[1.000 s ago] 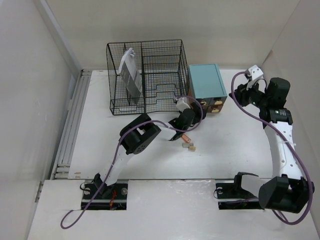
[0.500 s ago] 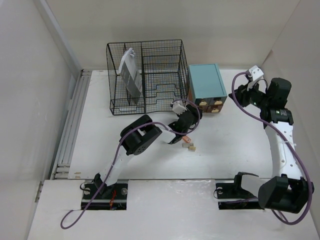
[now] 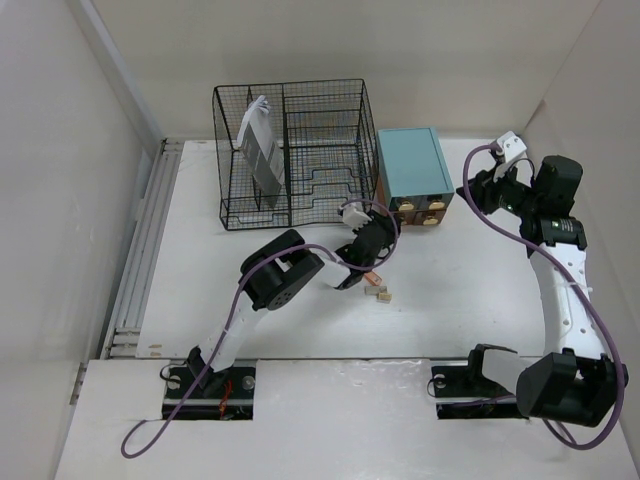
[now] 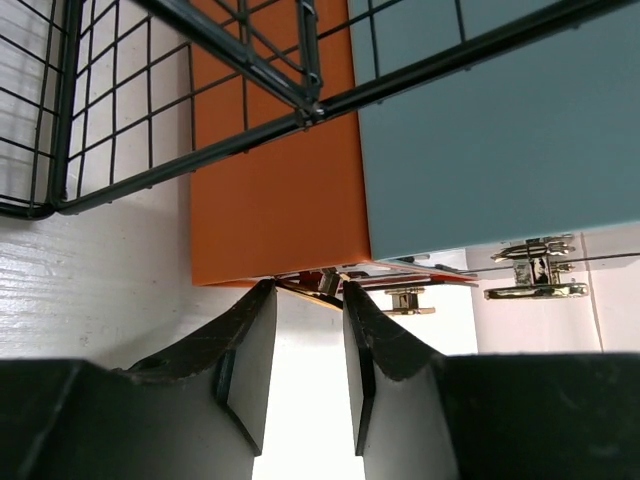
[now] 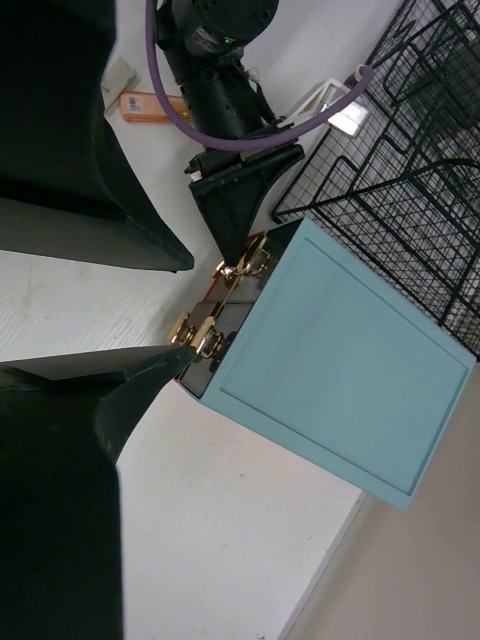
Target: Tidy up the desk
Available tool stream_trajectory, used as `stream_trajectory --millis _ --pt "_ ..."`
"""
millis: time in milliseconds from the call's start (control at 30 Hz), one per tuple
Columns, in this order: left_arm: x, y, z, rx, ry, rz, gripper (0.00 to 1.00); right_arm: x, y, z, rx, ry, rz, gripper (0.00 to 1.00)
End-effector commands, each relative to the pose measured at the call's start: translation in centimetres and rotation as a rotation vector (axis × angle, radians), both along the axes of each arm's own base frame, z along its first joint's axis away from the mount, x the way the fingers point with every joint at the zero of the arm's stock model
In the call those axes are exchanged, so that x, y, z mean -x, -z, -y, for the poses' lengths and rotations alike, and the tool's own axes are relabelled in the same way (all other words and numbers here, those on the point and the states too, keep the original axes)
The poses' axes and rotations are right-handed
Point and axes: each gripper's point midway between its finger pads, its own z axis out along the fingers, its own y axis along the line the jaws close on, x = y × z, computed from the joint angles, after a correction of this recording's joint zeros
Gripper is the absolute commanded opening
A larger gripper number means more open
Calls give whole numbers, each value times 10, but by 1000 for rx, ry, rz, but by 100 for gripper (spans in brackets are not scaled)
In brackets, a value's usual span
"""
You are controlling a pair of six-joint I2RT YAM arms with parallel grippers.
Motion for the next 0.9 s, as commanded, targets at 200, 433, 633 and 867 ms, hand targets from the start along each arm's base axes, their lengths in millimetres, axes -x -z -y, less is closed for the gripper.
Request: stream_trajectory --millis 200,433,633,867 --pt "10 -18 0 22 23 45 16 2 -2 -3 4 -39 25 41" --pt "24 -20 6 23 64 51 16 2 -2 -3 4 -39 25 41" --pt "47 -18 12 5 125 40 16 2 -2 0 4 -29 25 41" --pt "74 -21 11 -17 166 44 16 5 -6 0 -1 -39 35 41"
